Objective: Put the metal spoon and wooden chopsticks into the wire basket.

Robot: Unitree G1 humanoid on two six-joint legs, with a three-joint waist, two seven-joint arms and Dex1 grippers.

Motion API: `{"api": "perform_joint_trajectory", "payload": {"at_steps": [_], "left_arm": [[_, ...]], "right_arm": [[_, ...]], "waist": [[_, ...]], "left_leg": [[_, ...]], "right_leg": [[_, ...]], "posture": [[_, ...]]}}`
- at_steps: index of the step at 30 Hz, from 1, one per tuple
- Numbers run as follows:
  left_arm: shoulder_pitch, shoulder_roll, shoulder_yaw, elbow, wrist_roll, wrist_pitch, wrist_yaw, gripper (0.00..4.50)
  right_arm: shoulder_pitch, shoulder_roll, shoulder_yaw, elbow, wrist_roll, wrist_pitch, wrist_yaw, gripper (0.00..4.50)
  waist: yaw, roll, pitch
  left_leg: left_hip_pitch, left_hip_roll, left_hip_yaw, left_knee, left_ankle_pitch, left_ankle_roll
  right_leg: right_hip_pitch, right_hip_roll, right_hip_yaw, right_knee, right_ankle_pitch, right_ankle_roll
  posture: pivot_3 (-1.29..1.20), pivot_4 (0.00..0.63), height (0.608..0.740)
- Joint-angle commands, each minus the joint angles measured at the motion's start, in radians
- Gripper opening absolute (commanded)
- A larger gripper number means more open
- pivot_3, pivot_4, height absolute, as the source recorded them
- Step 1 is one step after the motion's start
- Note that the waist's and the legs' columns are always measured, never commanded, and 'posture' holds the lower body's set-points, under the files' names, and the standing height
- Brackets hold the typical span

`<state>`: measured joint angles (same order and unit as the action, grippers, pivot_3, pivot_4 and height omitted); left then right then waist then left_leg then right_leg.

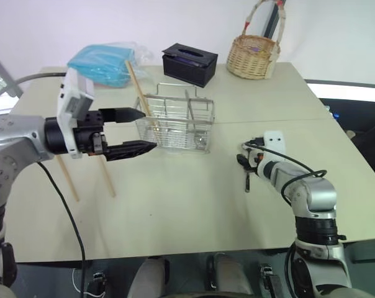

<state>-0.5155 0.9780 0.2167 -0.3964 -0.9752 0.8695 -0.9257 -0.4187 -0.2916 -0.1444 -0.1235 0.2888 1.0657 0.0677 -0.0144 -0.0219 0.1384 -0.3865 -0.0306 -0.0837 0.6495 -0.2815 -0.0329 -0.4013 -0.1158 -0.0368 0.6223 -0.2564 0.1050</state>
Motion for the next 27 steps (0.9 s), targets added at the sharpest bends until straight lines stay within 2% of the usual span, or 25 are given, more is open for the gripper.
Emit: {"api": "perform_joint_trajectory", "payload": {"at_steps": [1,7,14,18,22,27], "left_arm": [[-0.014,0.014,0.022,-0.033,-0.026,0.006,-0.02,4.5],[-0.025,0.011,0.02,-0.04,-0.029,0.017,-0.014,4.5],[-0.046,0.005,0.016,-0.028,-0.024,0.018,-0.002,4.5],[-0.053,0.0,0.021,-0.017,-0.015,0.012,0.01,4.5],[-0.066,-0.014,0.029,0.001,-0.006,0.002,0.04,4.5],[-0.083,-0.036,0.022,0.029,0.021,-0.015,0.067,4.5]], "right_arm": [[-0.025,0.023,-0.001,0.009,-0.01,-0.038,-0.004,3.19],[-0.034,0.054,0.006,0.045,-0.024,-0.082,-0.002,0.09],[-0.028,0.045,0.001,0.035,-0.035,-0.121,0.003,0.01],[-0.048,-0.013,-0.007,-0.009,-0.079,-0.247,0.016,0.01],[-0.209,-0.049,-0.068,-0.081,-0.031,-0.409,0.061,0.01],[-0.425,0.081,-0.078,-0.073,0.083,-0.469,0.07,0.01]], "waist": [[-0.004,0.0,0.0],[-0.004,0.0,0.0],[0.0,-0.001,0.002],[0.0,0.0,0.003],[-0.005,0.002,0.009],[-0.022,-0.001,0.008]], "left_leg": [[0.001,0.0,0.0,0.0,0.0,0.0],[0.005,0.001,0.0,-0.001,0.0,0.0],[0.01,0.002,0.0,-0.001,0.0,0.0],[0.01,0.002,0.0,-0.001,0.0,0.0],[0.01,0.002,0.0,-0.001,0.0,0.0],[0.013,0.006,0.0,-0.003,0.0,0.0]], "right_leg": [[0.0,0.0,0.0,0.001,0.0,0.0],[0.0,0.001,0.0,0.007,0.0,0.0],[0.005,0.003,0.001,0.007,-0.002,-0.003],[0.005,0.002,0.002,0.007,-0.002,-0.002],[0.004,0.002,0.003,0.006,-0.001,-0.001],[0.004,0.008,0.003,0.008,0.0,0.001]], "posture": [[0.0,0.15,0.661],[0.0,0.15,0.661],[0.0,0.15,0.661],[0.0,0.15,0.661],[0.0,0.15,0.661],[0.0,0.15,0.661]]}}
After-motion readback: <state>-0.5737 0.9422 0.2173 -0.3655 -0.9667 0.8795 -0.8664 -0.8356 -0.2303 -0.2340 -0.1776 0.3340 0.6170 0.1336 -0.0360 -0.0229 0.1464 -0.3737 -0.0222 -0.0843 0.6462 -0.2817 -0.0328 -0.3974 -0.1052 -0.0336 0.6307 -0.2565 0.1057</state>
